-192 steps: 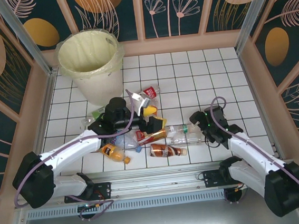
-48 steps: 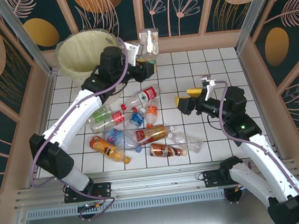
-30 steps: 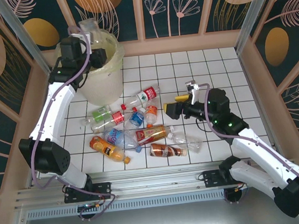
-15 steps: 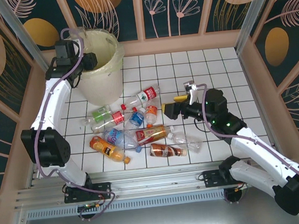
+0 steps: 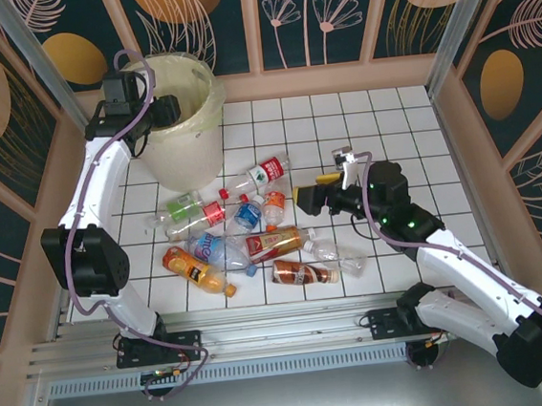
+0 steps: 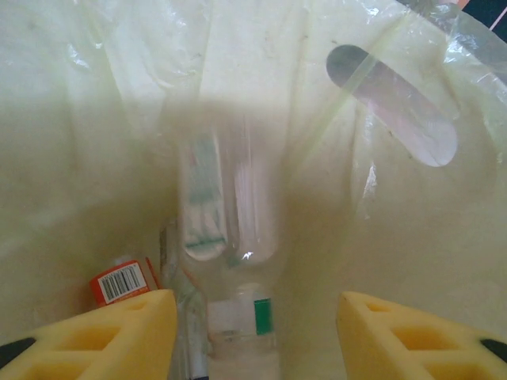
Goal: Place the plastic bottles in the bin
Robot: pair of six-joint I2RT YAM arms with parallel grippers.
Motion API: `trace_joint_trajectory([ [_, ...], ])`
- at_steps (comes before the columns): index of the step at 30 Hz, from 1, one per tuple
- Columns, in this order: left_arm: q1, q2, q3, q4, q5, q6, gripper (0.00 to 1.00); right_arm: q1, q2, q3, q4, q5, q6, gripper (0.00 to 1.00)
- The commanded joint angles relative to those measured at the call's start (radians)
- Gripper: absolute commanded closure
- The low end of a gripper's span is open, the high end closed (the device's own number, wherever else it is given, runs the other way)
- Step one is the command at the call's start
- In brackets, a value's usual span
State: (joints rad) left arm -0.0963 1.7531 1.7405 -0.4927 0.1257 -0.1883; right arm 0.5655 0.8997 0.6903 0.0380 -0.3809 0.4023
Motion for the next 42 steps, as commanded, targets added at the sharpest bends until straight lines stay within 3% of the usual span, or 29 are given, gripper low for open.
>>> trace_joint_trajectory([
  [1, 0.004, 0.009, 0.041, -0.009, 0.026, -0.010, 0.39, 0.010, -0.001, 0.004, -0.009, 0.022, 0.003, 0.01],
  [8, 0.004, -0.006, 0.065, -0.009, 0.050, -0.017, 0.23, 0.010, -0.001, 0.005, -0.012, 0.023, -0.001, 0.01],
  [14, 0.004, -0.082, 0.049, 0.044, 0.099, -0.004, 0.02, 0.011, -0.006, 0.005, -0.018, 0.028, -0.019, 0.01],
  [27, -0.028, -0.321, -0.110, 0.190, 0.393, -0.031, 0.02, 0.012, -0.086, 0.012, -0.170, 0.121, -0.013, 0.01],
  [42, -0.320, -0.565, -0.529, 0.279, 0.362, -0.114, 0.01, 0.017, -0.140, 0.018, -0.414, 0.073, -0.032, 0.01],
])
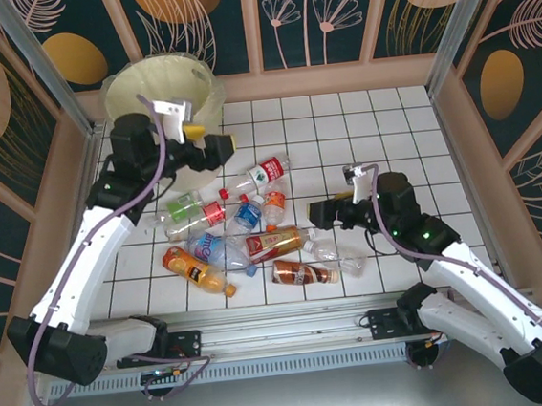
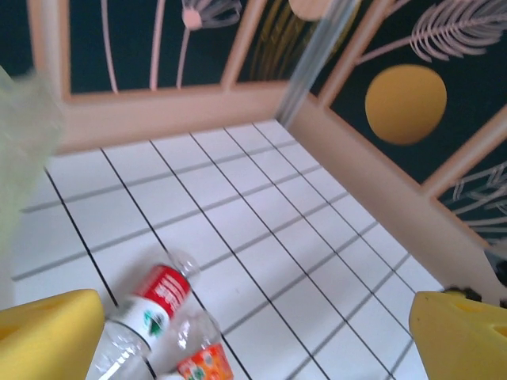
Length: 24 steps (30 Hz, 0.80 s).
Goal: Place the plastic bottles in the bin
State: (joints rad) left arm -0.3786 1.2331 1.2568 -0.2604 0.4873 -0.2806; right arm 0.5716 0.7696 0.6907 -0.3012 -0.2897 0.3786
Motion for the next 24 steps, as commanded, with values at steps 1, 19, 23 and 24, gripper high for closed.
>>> trace_joint_trajectory([
  [1, -0.058, -0.059, -0.073, 0.052, 0.020, -0.019, 0.02, 0.013, -0.005, 0.022, -0.095, -0.017, -0.003, 0.02],
  [19, -0.123, -0.165, -0.339, 0.193, 0.146, -0.066, 0.02, 0.290, 0.056, 0.018, -0.291, 0.102, 0.067, 0.20],
  [23, -0.123, -0.178, -0.319, 0.159, 0.082, -0.053, 0.02, 0.437, 0.142, 0.030, -0.257, 0.195, 0.042, 0.18],
  [24, -0.123, -0.181, -0.316, 0.159, 0.084, -0.052, 0.02, 0.469, 0.169, 0.029, -0.245, 0.232, 0.035, 0.18],
])
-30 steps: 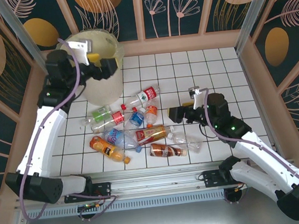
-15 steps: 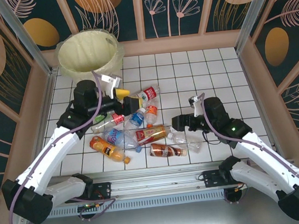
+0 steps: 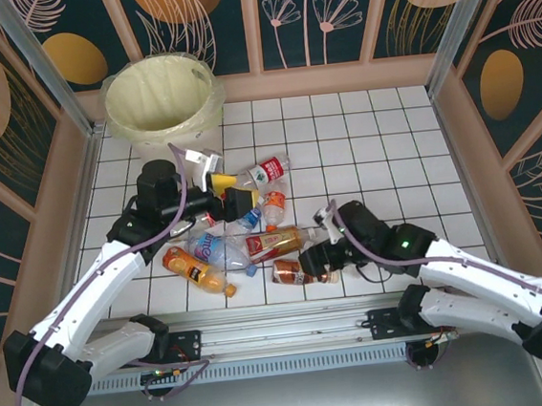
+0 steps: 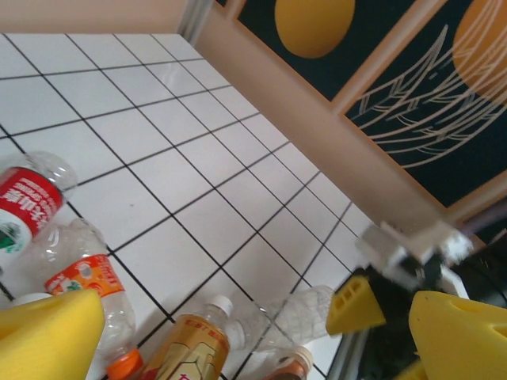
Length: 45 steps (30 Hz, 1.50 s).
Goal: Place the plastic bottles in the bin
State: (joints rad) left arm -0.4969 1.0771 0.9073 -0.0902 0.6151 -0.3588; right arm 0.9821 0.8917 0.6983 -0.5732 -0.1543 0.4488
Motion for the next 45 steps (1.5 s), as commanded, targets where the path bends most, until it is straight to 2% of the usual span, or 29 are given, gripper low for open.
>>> trace_joint_trajectory([
  [1, -0.004, -0.033, 0.038, -0.012, -0.041, 0.030, 0.02, 0.085, 0.074, 0.022, 0.039, 0.119, -0.041, 0.18],
  [6, -0.005, -0.085, 0.049, -0.038, -0.041, 0.049, 0.02, 0.161, 0.180, 0.019, 0.119, 0.192, -0.096, 0.17],
  [11, -0.005, -0.117, 0.059, -0.069, -0.055, 0.052, 0.01, 0.187, 0.292, 0.037, 0.144, 0.283, -0.162, 0.15],
  [22, -0.005, -0.120, 0.059, -0.068, -0.068, 0.048, 0.01, 0.208, 0.478, 0.092, 0.186, 0.278, -0.257, 0.16],
  [29, -0.004, -0.112, 0.053, -0.062, -0.072, 0.048, 0.02, 0.219, 0.560, 0.112, 0.196, 0.264, -0.290, 0.20],
  [41, -0.005, -0.103, 0.040, -0.046, -0.060, 0.036, 0.01, 0.228, 0.681, 0.145, 0.217, 0.267, -0.347, 0.21],
  [45, -0.005, -0.105, 0.035, -0.038, -0.060, 0.029, 0.01, 0.232, 0.676, 0.145, 0.219, 0.268, -0.357, 0.27],
])
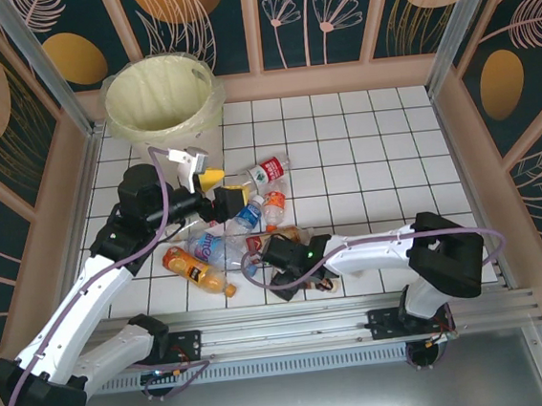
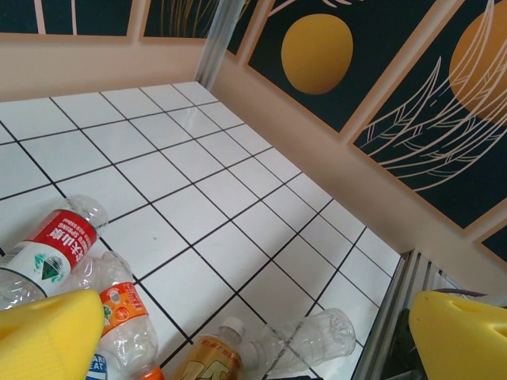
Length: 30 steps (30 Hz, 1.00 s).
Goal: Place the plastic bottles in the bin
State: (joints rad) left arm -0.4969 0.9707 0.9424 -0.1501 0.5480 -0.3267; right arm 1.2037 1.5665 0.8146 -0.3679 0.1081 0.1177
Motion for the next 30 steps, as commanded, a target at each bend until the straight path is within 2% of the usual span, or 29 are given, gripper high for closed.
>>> trace_joint_trajectory([
  [1, -0.005, 0.002, -0.001, 0.025, 0.007, -0.004, 0.01, 0.012, -0.003, 0.031, 0.014, 0.007, -0.027, 0.30],
  [11, -0.005, 0.006, -0.006, 0.047, 0.023, -0.017, 0.02, 0.014, -0.064, 0.033, 0.001, -0.023, -0.025, 0.39],
  [17, -0.005, 0.000, -0.021, 0.098, 0.038, -0.043, 0.01, -0.004, -0.236, 0.022, 0.005, -0.089, 0.011, 0.39],
  [22, -0.005, -0.005, -0.072, 0.246, 0.100, -0.121, 0.01, -0.128, -0.403, -0.002, 0.067, -0.215, 0.059, 0.39],
  [30, -0.036, 0.020, -0.141, 0.411, 0.127, -0.206, 0.02, -0.424, -0.574, -0.022, 0.243, -0.375, 0.152, 0.39],
])
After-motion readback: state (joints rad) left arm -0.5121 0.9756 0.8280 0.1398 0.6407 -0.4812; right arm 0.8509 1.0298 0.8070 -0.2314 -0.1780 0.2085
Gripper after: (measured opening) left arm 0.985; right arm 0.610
